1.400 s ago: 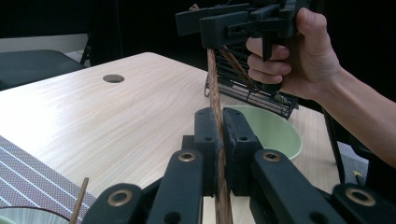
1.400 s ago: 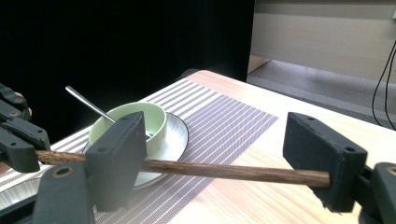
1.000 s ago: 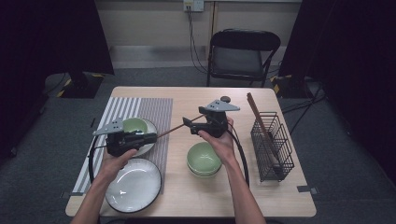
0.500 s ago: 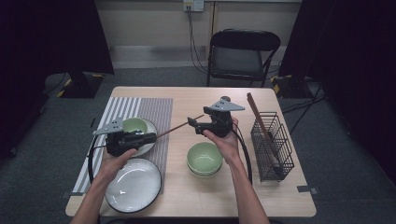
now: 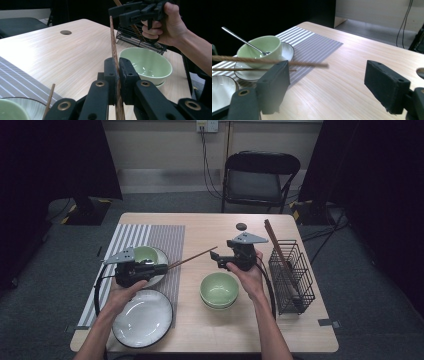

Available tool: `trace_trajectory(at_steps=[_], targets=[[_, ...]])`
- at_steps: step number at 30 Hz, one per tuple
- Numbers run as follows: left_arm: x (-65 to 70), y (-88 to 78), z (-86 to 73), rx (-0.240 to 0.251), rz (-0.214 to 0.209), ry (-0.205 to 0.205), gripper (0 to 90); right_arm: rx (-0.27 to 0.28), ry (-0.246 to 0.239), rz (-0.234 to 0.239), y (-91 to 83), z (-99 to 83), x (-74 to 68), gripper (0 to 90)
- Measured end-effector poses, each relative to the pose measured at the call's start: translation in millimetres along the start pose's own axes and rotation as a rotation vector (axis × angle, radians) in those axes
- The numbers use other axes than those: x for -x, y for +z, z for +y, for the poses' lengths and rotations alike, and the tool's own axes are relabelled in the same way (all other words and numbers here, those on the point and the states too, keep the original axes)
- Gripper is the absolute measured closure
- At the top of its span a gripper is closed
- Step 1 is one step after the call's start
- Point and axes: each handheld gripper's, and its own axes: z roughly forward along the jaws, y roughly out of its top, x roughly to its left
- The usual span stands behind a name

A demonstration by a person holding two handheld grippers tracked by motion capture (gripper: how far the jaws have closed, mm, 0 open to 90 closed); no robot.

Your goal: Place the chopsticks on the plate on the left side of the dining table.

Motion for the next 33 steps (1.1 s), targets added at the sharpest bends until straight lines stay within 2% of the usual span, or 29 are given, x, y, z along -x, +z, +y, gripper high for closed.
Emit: trace_trajectory(at_steps=[2, 3, 5, 8, 12, 15, 18, 20, 22, 25, 27, 28, 29, 33], targets=[[1.0, -2.4, -1.2, 0.011, 0.000, -0.001, 85.3, -0.021, 0.005, -0.007, 1.0, -4.3, 4.0, 19.8], [0.7, -4.3, -2.7, -0.008, 0.006, 0.006, 85.3, -0.030, 0.007, -0.011, 1.4, -5.8, 4.8, 19.7], [-0.2, -7.5, -5.6, -0.014, 0.018, 0.006, 85.3, -0.048, 0.012, -0.016, 1.8, -10.8, 8.2, 19.8], [-6.2, -19.9, -13.8, -0.014, 0.037, -0.022, 85.3, -0.060, 0.026, -0.022, 3.4, -16.0, 12.5, 19.8], [-8.6, -33.2, -21.4, -0.026, 0.060, -0.035, 85.3, -0.094, 0.035, -0.034, 8.6, -22.7, 17.8, 19.8], [-10.9, -40.6, -26.0, -0.055, 0.079, -0.025, 85.3, -0.122, 0.042, -0.050, 12.6, -26.0, 21.4, 19.2], [-13.6, -47.7, -31.7, -0.038, 0.089, -0.043, 85.3, -0.151, 0.031, -0.068, 16.0, -30.1, 24.8, 19.2], [-15.3, -51.6, -36.7, -0.048, 0.102, -0.049, 85.3, -0.165, 0.032, -0.079, 18.7, -34.6, 28.6, 19.2], [-16.5, -53.6, -40.6, -0.054, 0.112, -0.049, 85.3, -0.194, 0.015, -0.098, 22.5, -39.7, 31.0, 19.2], [-17.8, -54.4, -42.8, -0.064, 0.128, -0.050, 85.3, -0.217, 0.015, -0.109, 24.6, -44.0, 33.4, 19.2], [-18.7, -55.1, -43.7, -0.062, 0.123, -0.056, 85.3, -0.220, 0.035, -0.117, 26.2, -51.1, 39.2, 19.2], [-19.2, -53.7, -46.1, -0.076, 0.122, -0.061, 85.3, -0.221, 0.044, -0.117, 26.1, -53.7, 41.7, 19.2], [-20.3, -53.8, -46.9, -0.084, 0.121, -0.052, 85.3, -0.221, 0.050, -0.114, 26.5, -55.8, 43.6, 19.2], [-22.6, -51.6, -49.2, -0.093, 0.117, -0.052, 85.3, -0.248, 0.058, -0.123, 28.0, -60.1, 47.1, 19.1]])
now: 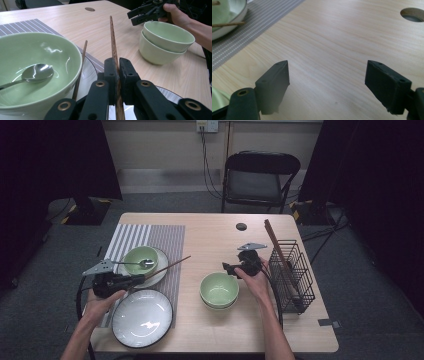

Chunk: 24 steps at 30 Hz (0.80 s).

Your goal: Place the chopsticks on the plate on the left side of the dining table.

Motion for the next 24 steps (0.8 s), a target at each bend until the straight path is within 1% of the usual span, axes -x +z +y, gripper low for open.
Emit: trace_trajectory(at_steps=[1, 2, 4, 6, 9, 10, 15, 17, 20, 24], targets=[[-1.1, 0.4, 0.1, 0.000, 0.002, 0.000, 85.3, -0.008, -0.002, 0.001, 1.5, -1.7, 1.3, 18.8], [-1.8, 1.3, -0.4, 0.006, 0.001, -0.011, 85.3, -0.012, 0.003, 0.002, 2.3, -2.4, 1.7, 17.8], [-3.4, 2.1, -1.5, -0.007, 0.010, -0.007, 85.3, -0.010, 0.009, 0.014, 3.5, -3.6, 3.4, 16.6], [-4.7, 2.1, -4.0, -0.015, 0.008, -0.009, 85.4, -0.010, 0.020, 0.021, 3.9, -3.9, 4.6, 16.5], [-6.5, 1.2, -7.0, -0.023, 0.018, -0.016, 85.3, 0.002, 0.026, 0.009, 4.1, -3.5, 7.3, 18.2], [-7.1, 1.0, -7.8, -0.018, 0.016, -0.020, 85.3, 0.004, 0.027, 0.008, 4.3, -3.4, 8.6, 18.2], [-9.4, -0.3, -10.8, -0.029, 0.030, -0.017, 85.3, -0.021, 0.031, -0.014, 9.3, -7.5, 15.3, 18.3], [-10.3, -0.5, -12.2, -0.037, 0.031, -0.024, 85.3, -0.027, 0.036, -0.025, 11.1, -10.0, 16.5, 18.3], [-11.7, -1.0, -13.1, -0.037, 0.036, -0.029, 85.3, -0.058, 0.006, -0.049, 15.5, -12.7, 15.0, 18.2], [-11.2, -1.0, -14.2, -0.040, 0.042, -0.029, 85.4, -0.064, 0.014, -0.049, 20.2, -18.3, 15.3, 18.2]])
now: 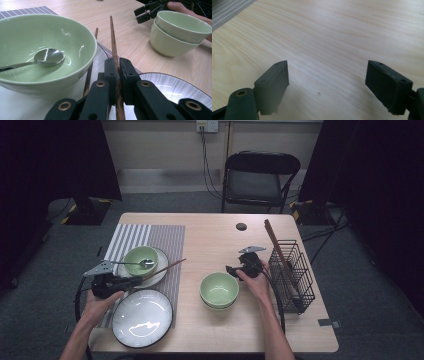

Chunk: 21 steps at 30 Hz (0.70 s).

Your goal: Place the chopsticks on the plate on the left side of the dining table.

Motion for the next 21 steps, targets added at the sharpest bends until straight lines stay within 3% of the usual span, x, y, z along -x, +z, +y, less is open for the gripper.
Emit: trace_trajectory(at_steps=[7, 11, 21], targets=[[-2.0, 0.9, -1.9, -0.012, 0.002, -0.007, 85.4, -0.019, -0.009, -0.023, 1.5, -10.1, -1.6, 17.7], [-2.0, 3.1, -3.8, -0.031, 0.011, -0.001, 85.4, -0.034, -0.056, -0.055, 2.4, -11.1, -6.7, 17.3], [-1.1, 6.1, -8.2, -0.062, 0.031, 0.015, 85.3, -0.017, -0.058, -0.053, 2.2, -13.7, -5.9, 17.0]])
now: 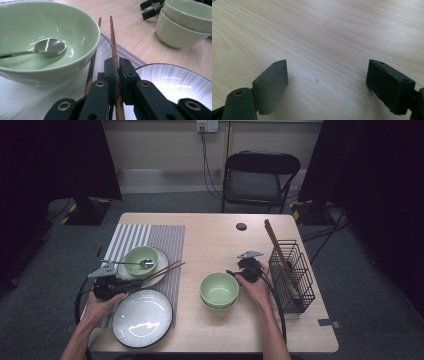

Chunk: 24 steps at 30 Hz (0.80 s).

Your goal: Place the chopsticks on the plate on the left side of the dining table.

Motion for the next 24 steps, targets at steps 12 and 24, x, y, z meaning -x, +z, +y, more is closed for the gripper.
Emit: trace_trajectory(at_steps=[12, 24], targets=[[-1.0, 8.3, -6.6, -0.045, 0.035, 0.015, 85.1, 0.000, 0.000, 0.000, 0.0, 0.0, 0.0, 17.0], [-1.6, 11.5, -6.0, -0.062, 0.055, 0.019, 84.8, 0.000, 0.000, 0.000, 0.0, 0.0, 0.0, 17.0]])
